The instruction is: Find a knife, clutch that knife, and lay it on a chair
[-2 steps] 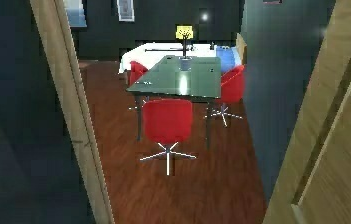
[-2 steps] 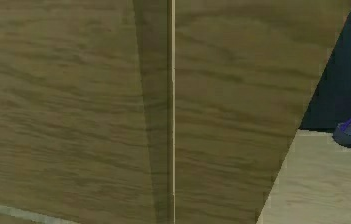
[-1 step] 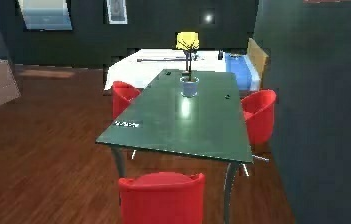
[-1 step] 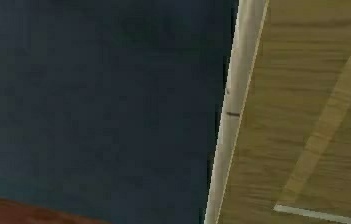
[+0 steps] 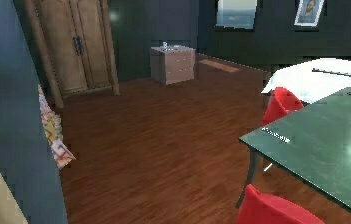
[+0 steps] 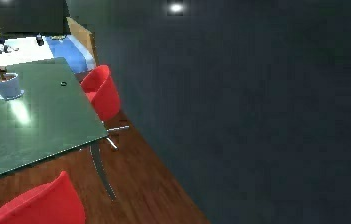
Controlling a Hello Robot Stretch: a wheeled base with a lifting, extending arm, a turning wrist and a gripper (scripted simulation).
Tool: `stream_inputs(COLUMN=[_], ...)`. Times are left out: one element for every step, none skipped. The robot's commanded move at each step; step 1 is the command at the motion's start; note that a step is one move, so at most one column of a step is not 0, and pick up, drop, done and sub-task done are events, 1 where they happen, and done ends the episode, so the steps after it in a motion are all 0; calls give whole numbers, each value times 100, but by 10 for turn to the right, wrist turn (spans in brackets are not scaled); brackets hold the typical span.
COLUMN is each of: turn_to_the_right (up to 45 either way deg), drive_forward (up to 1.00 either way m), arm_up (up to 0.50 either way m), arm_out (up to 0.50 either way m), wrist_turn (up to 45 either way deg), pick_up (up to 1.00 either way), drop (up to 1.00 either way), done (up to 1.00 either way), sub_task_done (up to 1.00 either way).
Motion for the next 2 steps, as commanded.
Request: stream_inputs(turn_to_the_right=[-60, 0], drive_forward=[0, 30], arm_up=[0, 0], arm_out=[0, 0], wrist_turn=[0, 0], pick_up=[0, 0], drop=[0, 0], done=[0, 0], sub_task_done=[0, 0])
